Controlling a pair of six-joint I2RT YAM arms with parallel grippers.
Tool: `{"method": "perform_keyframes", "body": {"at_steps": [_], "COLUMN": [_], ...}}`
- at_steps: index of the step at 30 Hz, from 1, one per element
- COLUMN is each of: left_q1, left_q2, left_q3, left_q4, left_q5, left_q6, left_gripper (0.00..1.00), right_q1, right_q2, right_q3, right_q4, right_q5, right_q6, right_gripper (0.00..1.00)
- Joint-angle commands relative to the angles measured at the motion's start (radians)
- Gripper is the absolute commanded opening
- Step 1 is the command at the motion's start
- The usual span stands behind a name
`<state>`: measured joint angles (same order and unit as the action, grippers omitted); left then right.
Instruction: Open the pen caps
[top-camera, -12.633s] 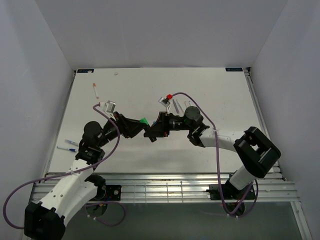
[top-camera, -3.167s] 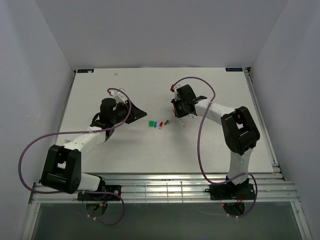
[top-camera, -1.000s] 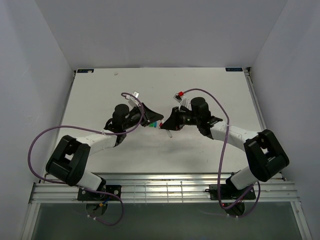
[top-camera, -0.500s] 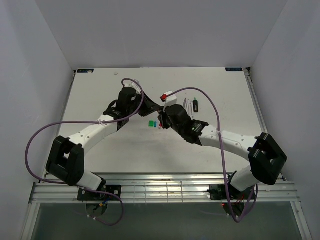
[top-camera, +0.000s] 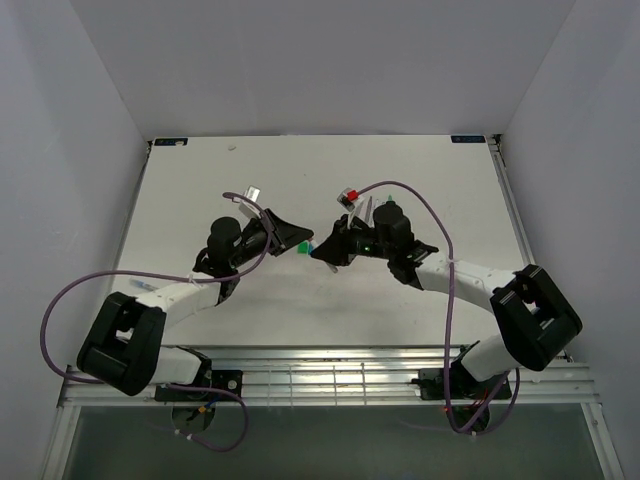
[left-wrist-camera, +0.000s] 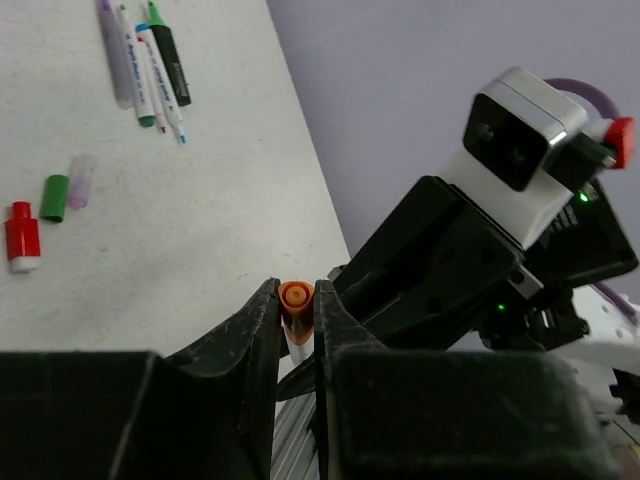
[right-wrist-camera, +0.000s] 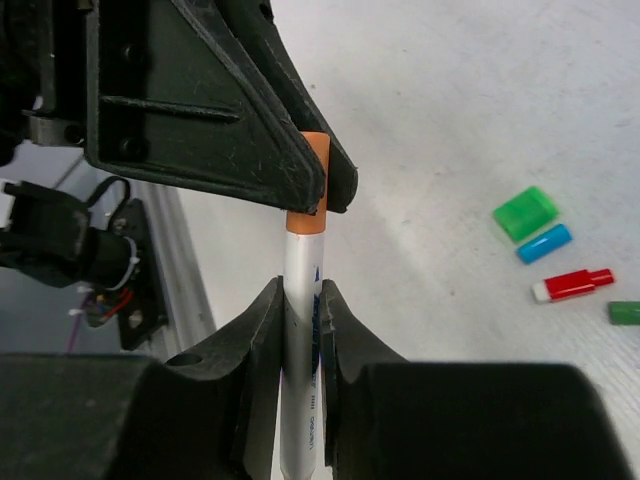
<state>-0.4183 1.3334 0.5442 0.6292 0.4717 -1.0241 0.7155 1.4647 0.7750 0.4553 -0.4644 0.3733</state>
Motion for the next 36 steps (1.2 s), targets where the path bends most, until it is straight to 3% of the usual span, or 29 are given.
{"method": "perform_keyframes", "body": {"at_steps": [1, 4, 7, 8, 10, 11, 14, 17, 19, 21, 22, 24, 25, 28, 30, 34, 35, 36], "left_q1": [0.069, 0.072, 0.072, 0.070, 0.061, 0.056, 0.055, 0.056, 0.059, 0.068, 0.078, 0.116, 0.137, 0.205, 0.207, 0.208, 0.213, 0.213], "left_q2": [-0.040, -0.077, -0.163, -0.180, -0.212, -0.217, -0.209, -0.197, -0.194, -0.192, -0.197, -0.209, -0.212, -0.205, -0.188, -0.161, -0.175, -0.209], "left_q3": [-0.001, 0.005, 0.019, 0.016, 0.022, 0.034, 0.083, 0.160, 0.207, 0.220, 0.195, 0.146, 0.101, 0.019, -0.033, -0.041, -0.047, -0.038], "left_q4": [0.373, 0.244, -0.020, -0.092, -0.156, -0.263, -0.305, -0.405, -0.430, -0.384, -0.322, -0.107, -0.042, 0.276, 0.430, 0.435, 0.370, 0.313], "left_q5": [-0.028, -0.091, -0.289, -0.370, -0.425, -0.450, -0.479, -0.505, -0.512, -0.486, -0.394, -0.305, -0.198, -0.053, 0.002, 0.044, 0.021, -0.046], "left_q6": [-0.027, -0.022, -0.095, -0.129, -0.214, -0.226, -0.229, -0.148, -0.091, -0.013, 0.019, 0.059, 0.050, -0.020, -0.059, -0.060, -0.057, -0.047], "left_gripper": [0.00, 0.00, 0.00, 0.00, 0.00, 0.00, 0.00, 0.00, 0.00, 0.00, 0.00, 0.00, 0.00, 0.00, 0.00, 0.00, 0.00, 0.00], "right_q1": [0.007, 0.010, 0.056, 0.112, 0.189, 0.249, 0.305, 0.308, 0.293, 0.259, 0.193, 0.127, 0.069, 0.010, 0.006, 0.006, 0.007, 0.013], "right_q2": [-0.001, -0.017, -0.041, -0.038, 0.011, 0.038, 0.089, 0.094, 0.071, 0.004, -0.024, -0.107, -0.121, -0.100, -0.061, -0.060, -0.066, -0.073], "right_q3": [-0.042, -0.051, 0.022, 0.047, 0.151, 0.186, 0.237, 0.231, 0.192, 0.132, 0.050, -0.046, -0.086, -0.143, -0.141, -0.129, -0.120, -0.094], "right_q4": [0.100, 0.062, -0.252, -0.403, -0.562, -0.631, -0.745, -0.777, -0.736, -0.644, -0.516, -0.349, -0.187, -0.035, 0.103, 0.131, 0.091, -0.122], "right_q5": [-0.352, -0.311, 0.015, 0.313, 0.665, 0.942, 1.168, 1.198, 1.152, 0.910, 0.604, 0.271, -0.013, -0.361, -0.448, -0.429, -0.381, -0.311], "right_q6": [0.131, 0.119, -0.049, -0.071, -0.109, -0.097, -0.089, -0.088, -0.106, -0.161, -0.174, -0.162, -0.134, -0.010, 0.098, 0.134, 0.098, 0.034], "right_gripper": [0.08, 0.08, 0.08, 0.08, 0.08, 0.08, 0.08, 0.08, 0.08, 0.08, 0.08, 0.08, 0.08, 0.08, 0.08, 0.08, 0.08, 0.08]}}
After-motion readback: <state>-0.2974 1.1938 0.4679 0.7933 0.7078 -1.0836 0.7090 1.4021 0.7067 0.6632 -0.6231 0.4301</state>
